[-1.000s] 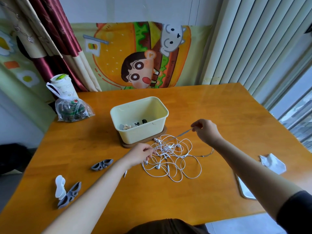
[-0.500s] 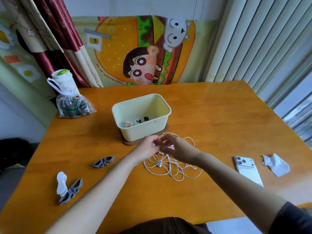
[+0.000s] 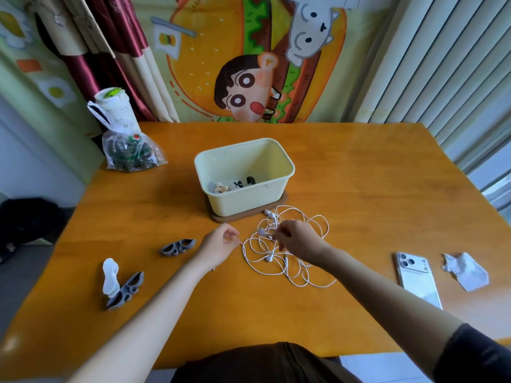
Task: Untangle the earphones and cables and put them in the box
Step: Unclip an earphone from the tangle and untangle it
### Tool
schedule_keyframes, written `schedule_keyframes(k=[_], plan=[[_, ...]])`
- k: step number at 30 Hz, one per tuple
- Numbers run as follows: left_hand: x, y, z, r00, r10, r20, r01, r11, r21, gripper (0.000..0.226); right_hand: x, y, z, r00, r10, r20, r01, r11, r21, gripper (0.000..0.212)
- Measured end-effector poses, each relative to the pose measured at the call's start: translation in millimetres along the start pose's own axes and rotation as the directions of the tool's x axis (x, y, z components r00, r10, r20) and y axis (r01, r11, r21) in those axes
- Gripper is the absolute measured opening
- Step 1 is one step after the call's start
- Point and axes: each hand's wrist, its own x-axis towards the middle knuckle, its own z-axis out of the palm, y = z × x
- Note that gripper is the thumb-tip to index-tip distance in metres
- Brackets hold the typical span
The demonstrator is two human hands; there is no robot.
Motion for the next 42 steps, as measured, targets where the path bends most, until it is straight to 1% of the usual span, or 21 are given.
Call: schedule_keyframes(k=[3, 5, 8, 12, 14, 16, 18, 21, 22, 23, 25, 26, 28, 29, 31, 32, 36, 39, 42], plan=[[2.9, -39.3, -1.4, 0.991, -0.078, -0.107, 0.096, 0.979, 0.181, 0.016, 4.4, 5.4, 4.0, 0.999, 0.041, 0.016, -0.041, 0.999, -0.011, 0.020], [1.7, -56.8, -1.4, 0.984, -0.115, -0.138, 0.146, 0.959, 0.242, 0.023, 6.2, 7.9, 6.6, 0.998, 0.048, 0.030, -0.047, 0.999, -0.025, 0.021], [1.0, -75.1, 2.6, 0.981, -0.132, -0.139, 0.168, 0.941, 0.293, 0.024, 8.0, 8.3, 10.9, 0.997, 0.034, 0.070, -0.032, 0.999, -0.037, 0.020], [-0.4, -79.7, 9.4, 0.975, -0.151, -0.163, 0.196, 0.929, 0.315, 0.024, 10.8, 7.5, 15.3, 0.995, 0.028, 0.094, -0.026, 0.999, -0.029, 0.020], [-1.9, -77.1, 11.9, 0.973, -0.183, -0.139, 0.220, 0.917, 0.331, 0.024, 11.9, 7.9, 16.6, 0.994, 0.029, 0.107, -0.025, 0.999, -0.034, 0.021], [-2.7, -73.6, 13.1, 0.978, -0.188, -0.090, 0.208, 0.905, 0.371, 0.021, 13.2, 7.9, 16.9, 0.993, 0.031, 0.115, -0.027, 0.999, -0.042, 0.021], [-3.4, -65.9, 13.8, 0.982, -0.179, -0.066, 0.190, 0.931, 0.310, 0.020, 14.1, 7.6, 16.4, 0.992, 0.038, 0.120, -0.033, 0.998, -0.044, 0.022], [-5.1, -44.4, 16.9, 0.987, -0.156, -0.035, 0.158, 0.984, 0.086, 0.013, 15.1, 1.5, 11.8, 0.996, 0.030, 0.090, -0.028, 0.999, -0.021, 0.022], [-5.6, -35.1, 18.0, 0.987, -0.159, -0.012, 0.159, 0.987, 0.007, 0.011, 15.3, -3.2, 9.0, 0.999, 0.008, 0.051, -0.008, 1.000, -0.004, 0.022], [-6.6, -24.3, 19.0, 0.988, -0.157, 0.010, 0.157, 0.986, -0.051, 0.014, 16.0, -9.0, 5.8, 1.000, -0.023, -0.006, 0.024, 1.000, 0.018, 0.022], [-8.3, -2.8, 22.4, 0.994, -0.105, 0.036, 0.109, 0.987, -0.120, 0.027, 17.1, -22.2, -0.7, 0.986, -0.104, -0.130, 0.113, 0.991, 0.065, 0.019], [-9.4, 8.8, 24.0, 0.996, -0.084, 0.042, 0.090, 0.984, -0.152, 0.030, 17.1, -28.3, -3.6, 0.976, -0.139, -0.170, 0.155, 0.985, 0.081, 0.017], [-10.5, 29.3, 26.2, 0.996, -0.074, 0.053, 0.085, 0.966, -0.244, 0.032, 17.2, -34.5, -6.0, 0.969, -0.168, -0.181, 0.186, 0.979, 0.084, 0.014], [-11.2, 36.8, 27.5, 0.995, -0.085, 0.058, 0.099, 0.940, -0.325, 0.030, 17.1, -34.1, -5.8, 0.971, -0.169, -0.170, 0.182, 0.981, 0.065, 0.013], [-14.4, 46.4, 29.1, 0.991, -0.113, 0.067, 0.131, 0.850, -0.511, 0.026, 16.9, -27.4, -3.7, 0.976, -0.151, -0.157, 0.156, 0.988, 0.014, 0.016], [-15.6, 48.6, 29.7, 0.991, -0.123, 0.055, 0.133, 0.816, -0.563, 0.026, 16.2, -23.2, -3.2, 0.979, -0.132, -0.157, 0.133, 0.991, -0.003, 0.018], [-21.4, 52.9, 30.7, 0.993, -0.119, 0.009, 0.101, 0.796, -0.597, 0.025, 13.2, -14.1, -4.3, 0.989, -0.068, -0.130, 0.062, 0.997, -0.048, 0.023], [-23.3, 56.7, 29.7, 0.994, -0.114, 0.000, 0.091, 0.796, -0.598, 0.024, 10.3, -14.3, -6.4, 0.987, -0.073, -0.141, 0.066, 0.996, -0.055, 0.022], [-23.3, 59.2, 27.2, 0.992, -0.125, -0.003, 0.099, 0.802, -0.589, 0.020, 7.5, -17.1, -8.1, 0.981, -0.077, -0.181, 0.074, 0.997, -0.018, 0.022]])
